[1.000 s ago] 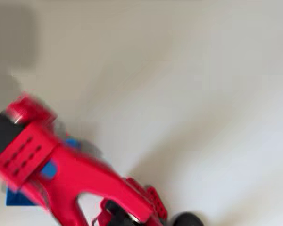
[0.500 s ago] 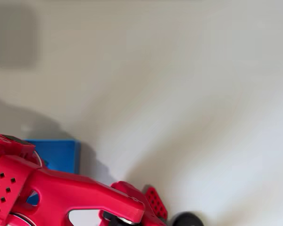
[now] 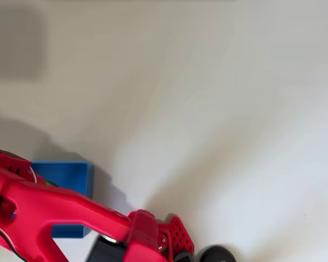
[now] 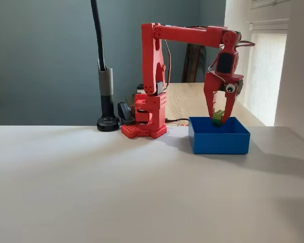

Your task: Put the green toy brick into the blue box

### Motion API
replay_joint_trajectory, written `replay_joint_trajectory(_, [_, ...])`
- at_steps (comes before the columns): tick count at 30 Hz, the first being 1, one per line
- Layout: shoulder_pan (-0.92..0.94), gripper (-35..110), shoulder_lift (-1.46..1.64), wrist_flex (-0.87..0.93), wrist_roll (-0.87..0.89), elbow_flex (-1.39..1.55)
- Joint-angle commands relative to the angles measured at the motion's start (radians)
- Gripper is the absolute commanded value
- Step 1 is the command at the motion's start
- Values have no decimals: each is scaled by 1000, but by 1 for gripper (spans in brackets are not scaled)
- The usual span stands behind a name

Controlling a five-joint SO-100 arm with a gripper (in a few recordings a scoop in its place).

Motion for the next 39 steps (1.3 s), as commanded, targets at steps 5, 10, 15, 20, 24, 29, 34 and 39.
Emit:
replay_joint_trajectory(5, [-29, 10, 5, 20, -74, -46])
replay_joint_trajectory(10, [-34, 22, 5, 46, -94, -44])
replay_joint_trajectory(15, [-34, 22, 9, 75, -100, -71])
replay_joint_trajectory(20, [-32, 17, 18, 84, -97, -100])
replay_joint_trajectory(24, [-31, 8, 20, 110, -78, -187])
replay_joint_trajectory(29, [26, 0, 23, 158, -34, -371])
replay_joint_trajectory(34, [129, 0, 107, 153, -46, -420])
replay_joint_trajectory(39, [318, 0, 270, 114, -74, -281])
